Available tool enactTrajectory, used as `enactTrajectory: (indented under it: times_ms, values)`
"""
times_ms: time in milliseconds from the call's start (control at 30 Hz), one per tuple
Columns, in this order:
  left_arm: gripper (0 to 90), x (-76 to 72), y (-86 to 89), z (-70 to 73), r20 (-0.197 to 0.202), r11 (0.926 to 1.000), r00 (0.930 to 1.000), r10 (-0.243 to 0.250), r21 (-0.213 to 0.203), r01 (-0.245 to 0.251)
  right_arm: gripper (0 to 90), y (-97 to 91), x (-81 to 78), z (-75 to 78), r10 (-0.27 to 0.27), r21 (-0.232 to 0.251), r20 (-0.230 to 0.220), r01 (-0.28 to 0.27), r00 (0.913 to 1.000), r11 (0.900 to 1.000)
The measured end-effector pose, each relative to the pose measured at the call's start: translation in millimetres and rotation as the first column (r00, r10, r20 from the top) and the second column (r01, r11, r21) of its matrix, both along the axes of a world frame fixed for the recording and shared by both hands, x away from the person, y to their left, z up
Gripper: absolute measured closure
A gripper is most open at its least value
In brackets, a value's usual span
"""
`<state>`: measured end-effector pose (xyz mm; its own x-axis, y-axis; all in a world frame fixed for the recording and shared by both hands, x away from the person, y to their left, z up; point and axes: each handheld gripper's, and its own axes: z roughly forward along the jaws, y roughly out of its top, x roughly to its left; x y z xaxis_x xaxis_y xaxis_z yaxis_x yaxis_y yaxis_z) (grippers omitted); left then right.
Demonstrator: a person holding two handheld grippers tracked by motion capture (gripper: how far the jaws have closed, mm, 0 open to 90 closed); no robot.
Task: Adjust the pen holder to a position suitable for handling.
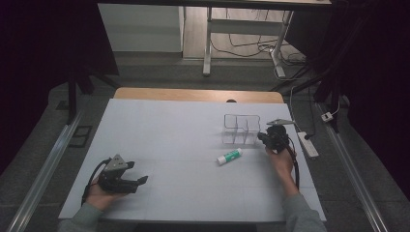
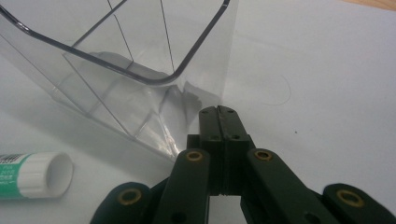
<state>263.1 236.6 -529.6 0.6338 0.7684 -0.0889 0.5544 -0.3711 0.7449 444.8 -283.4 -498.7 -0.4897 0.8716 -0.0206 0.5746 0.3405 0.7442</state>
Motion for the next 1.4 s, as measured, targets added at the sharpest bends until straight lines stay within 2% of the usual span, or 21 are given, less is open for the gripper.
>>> enactTrajectory:
  times_ms: [567, 1400]
  values:
    - [20.2, 0.2, -0.7, -0.7, -0.005, 1.0000, 1.0000, -0.002, 0.006, 0.002, 89.3, 3.8, 4.1, 1.2, 0.002, -0.009, 0.004, -0.002, 1.0000, 1.0000]
    - [20.2, 0.2, -0.9, -1.0, -0.004, 1.0000, 1.0000, -0.001, 0.009, 0.001, 89.3, 32.6, 8.2, 2.8, 0.062, -0.011, 0.003, -0.062, 0.9980, 0.9980]
